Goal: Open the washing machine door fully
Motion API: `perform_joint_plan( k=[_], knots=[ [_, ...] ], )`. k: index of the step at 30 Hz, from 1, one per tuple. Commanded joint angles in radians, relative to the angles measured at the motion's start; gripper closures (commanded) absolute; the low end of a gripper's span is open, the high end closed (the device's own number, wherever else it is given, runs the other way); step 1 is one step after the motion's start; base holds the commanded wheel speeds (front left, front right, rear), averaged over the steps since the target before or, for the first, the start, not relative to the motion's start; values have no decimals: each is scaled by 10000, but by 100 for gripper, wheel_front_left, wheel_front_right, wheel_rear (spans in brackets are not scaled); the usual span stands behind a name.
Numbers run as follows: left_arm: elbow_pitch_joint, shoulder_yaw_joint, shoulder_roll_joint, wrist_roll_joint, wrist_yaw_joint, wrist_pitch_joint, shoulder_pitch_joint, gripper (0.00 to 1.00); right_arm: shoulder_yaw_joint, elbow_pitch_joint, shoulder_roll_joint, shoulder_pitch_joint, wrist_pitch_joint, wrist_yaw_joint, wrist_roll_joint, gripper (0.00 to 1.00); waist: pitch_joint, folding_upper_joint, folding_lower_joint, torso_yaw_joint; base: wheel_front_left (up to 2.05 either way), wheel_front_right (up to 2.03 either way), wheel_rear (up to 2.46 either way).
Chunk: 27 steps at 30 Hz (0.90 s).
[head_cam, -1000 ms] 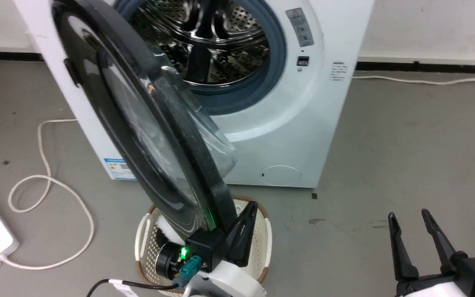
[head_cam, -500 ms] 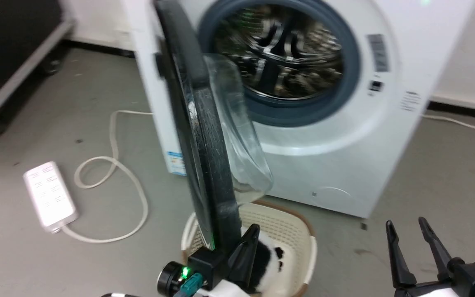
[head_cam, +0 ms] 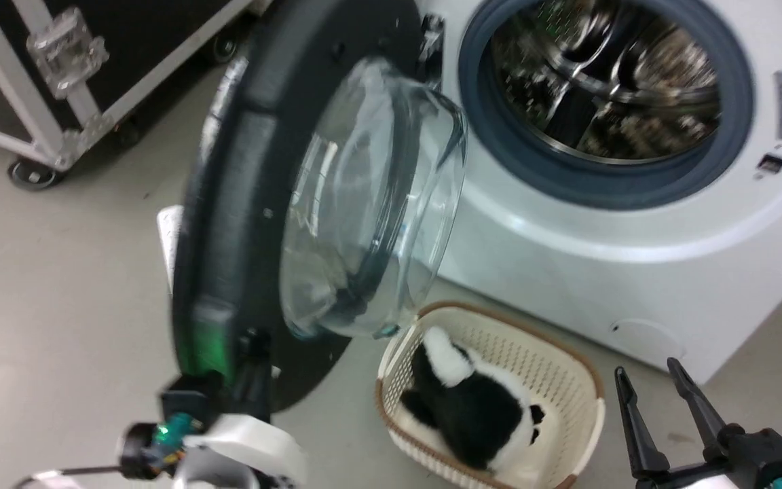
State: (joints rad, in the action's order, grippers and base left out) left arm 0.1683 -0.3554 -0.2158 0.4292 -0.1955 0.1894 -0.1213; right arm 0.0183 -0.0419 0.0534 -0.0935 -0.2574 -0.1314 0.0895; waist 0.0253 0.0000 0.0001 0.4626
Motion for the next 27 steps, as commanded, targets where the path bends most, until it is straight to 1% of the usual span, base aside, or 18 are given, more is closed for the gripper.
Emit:
perform_joint_plan(
  k=[1,7,13,16,18,21,27],
  knots=[
    [-3,194,-115,110,-84,15,-194,100,-41,-7,-32,143,-43,7,-94,0,445,0,-1,226,0,0,0],
    [426,1338,-793,636,-86,146,-839,100,-184,3,-5,511,-43,7,-639,0,1354,0,-1,126,0,0,0],
    [1212,2684,-1578,1320,-72,283,-1557,100,-87,91,338,772,-43,7,-846,0,2225,0,-1,-163,0,0,0],
    [1816,3215,-2094,1521,142,404,-2006,100,-37,154,525,879,-35,7,-889,0,2608,0,-1,-333,0,0,0],
    [2200,3422,-2317,1583,292,481,-2320,100,-29,214,651,952,-2,7,-912,0,2825,0,-1,-440,0,0,0],
    [2645,3616,-2527,1646,539,573,-2788,100,25,345,773,1041,61,7,-914,0,3069,0,-1,-563,0,0,0],
    [3822,3845,-2744,1729,1100,676,-3554,100,9,529,869,1171,177,7,-929,0,3334,0,-1,-786,0,0,0]
  ],
)
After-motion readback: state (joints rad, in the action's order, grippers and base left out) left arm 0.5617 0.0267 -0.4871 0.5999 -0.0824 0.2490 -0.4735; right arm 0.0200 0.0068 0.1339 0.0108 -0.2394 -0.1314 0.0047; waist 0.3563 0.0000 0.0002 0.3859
